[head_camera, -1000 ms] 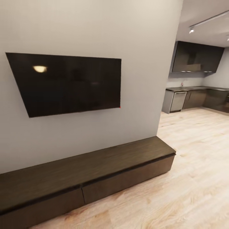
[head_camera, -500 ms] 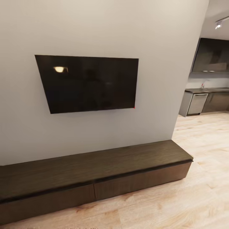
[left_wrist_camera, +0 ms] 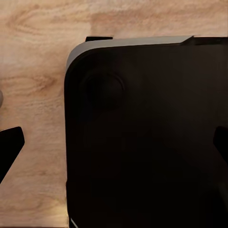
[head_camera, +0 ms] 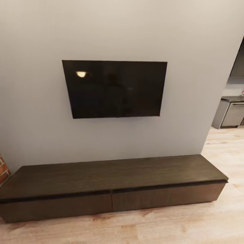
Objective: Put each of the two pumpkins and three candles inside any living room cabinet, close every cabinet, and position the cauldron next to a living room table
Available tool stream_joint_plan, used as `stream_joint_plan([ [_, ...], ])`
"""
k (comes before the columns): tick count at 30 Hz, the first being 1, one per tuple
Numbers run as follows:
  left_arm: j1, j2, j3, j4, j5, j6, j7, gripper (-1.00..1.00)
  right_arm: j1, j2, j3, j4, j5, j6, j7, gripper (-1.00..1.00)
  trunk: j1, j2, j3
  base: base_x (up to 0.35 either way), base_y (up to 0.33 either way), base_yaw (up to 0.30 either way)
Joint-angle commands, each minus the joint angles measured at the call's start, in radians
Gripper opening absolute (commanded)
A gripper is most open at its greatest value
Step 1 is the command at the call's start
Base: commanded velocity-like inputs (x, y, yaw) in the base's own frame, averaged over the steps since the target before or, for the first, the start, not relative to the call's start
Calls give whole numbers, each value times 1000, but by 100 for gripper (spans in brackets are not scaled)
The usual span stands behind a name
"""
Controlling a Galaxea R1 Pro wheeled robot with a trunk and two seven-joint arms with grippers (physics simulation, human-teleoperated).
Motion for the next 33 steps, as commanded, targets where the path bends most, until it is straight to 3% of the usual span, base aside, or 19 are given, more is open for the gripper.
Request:
stream_joint_plan([
  [1,1,0,0,-1,1,-1,0,100,-1,0,0,1,6,-3,3,100,0,0,-1,0,0,280],
  [11,1,0,0,-1,0,-2,-1,100,-1,-2,-3,-1,0,-4,12,100,0,0,-1,0,-28,207],
  [33,-2,11,1,-5,-5,-21,12,100,-1,-6,-10,-8,-14,-6,11,100,0,0,0,0,-3,-16],
])
